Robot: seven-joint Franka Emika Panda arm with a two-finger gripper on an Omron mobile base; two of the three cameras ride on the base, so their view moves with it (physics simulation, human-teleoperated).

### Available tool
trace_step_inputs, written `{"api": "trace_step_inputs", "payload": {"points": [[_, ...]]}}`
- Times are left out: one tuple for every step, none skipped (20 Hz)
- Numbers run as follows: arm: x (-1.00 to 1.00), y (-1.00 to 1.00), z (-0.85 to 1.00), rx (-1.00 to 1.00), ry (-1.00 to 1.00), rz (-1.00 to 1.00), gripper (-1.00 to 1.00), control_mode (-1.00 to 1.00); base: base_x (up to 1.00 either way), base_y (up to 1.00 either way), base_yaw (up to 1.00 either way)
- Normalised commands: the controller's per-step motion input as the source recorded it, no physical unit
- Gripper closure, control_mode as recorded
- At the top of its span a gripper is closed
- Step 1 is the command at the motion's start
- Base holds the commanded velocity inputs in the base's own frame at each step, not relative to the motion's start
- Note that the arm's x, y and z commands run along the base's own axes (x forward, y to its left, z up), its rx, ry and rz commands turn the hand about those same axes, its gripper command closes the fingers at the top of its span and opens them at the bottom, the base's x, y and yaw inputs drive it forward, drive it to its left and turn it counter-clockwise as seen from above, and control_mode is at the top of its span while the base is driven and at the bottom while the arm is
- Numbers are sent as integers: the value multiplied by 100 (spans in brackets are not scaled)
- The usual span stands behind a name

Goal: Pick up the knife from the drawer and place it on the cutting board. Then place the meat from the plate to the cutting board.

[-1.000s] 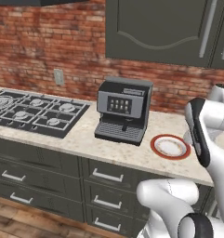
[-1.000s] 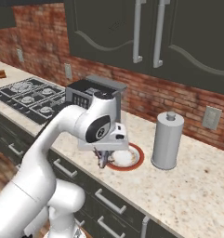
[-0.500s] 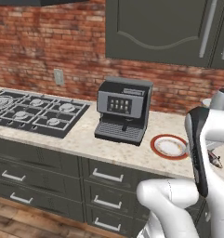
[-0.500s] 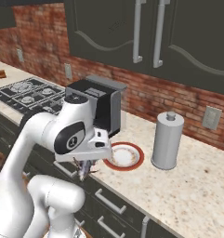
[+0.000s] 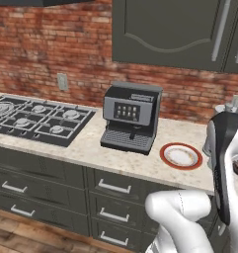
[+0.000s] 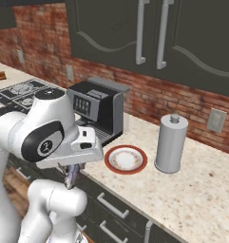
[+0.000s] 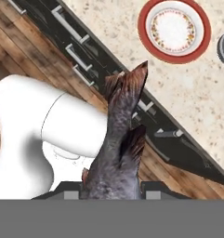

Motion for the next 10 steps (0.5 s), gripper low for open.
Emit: {"api": "trace_step_inputs", "payload": {"points": [[-41,27,52,-5,0,7,100,-100,0,0,0],[-39,28,44,-5,0,7,100,-100,0,0,0],[-35,34,32,-7,0,7,100,-100,0,0,0],[-37,40,21,-9,-4,6,100,-100,0,0,0],[-33,38,11,-9,-7,5,100,-100,0,0,0],[-26,40,3,-7,-9,4,100,-100,0,0,0],[-19,41,0,-7,-10,4,100,-100,0,0,0],[-10,49,0,-8,-10,4,100,-100,0,0,0],[-4,49,0,-6,-6,5,100,-100,0,0,0],[-3,54,0,-6,-7,5,100,-100,0,0,0]]}}
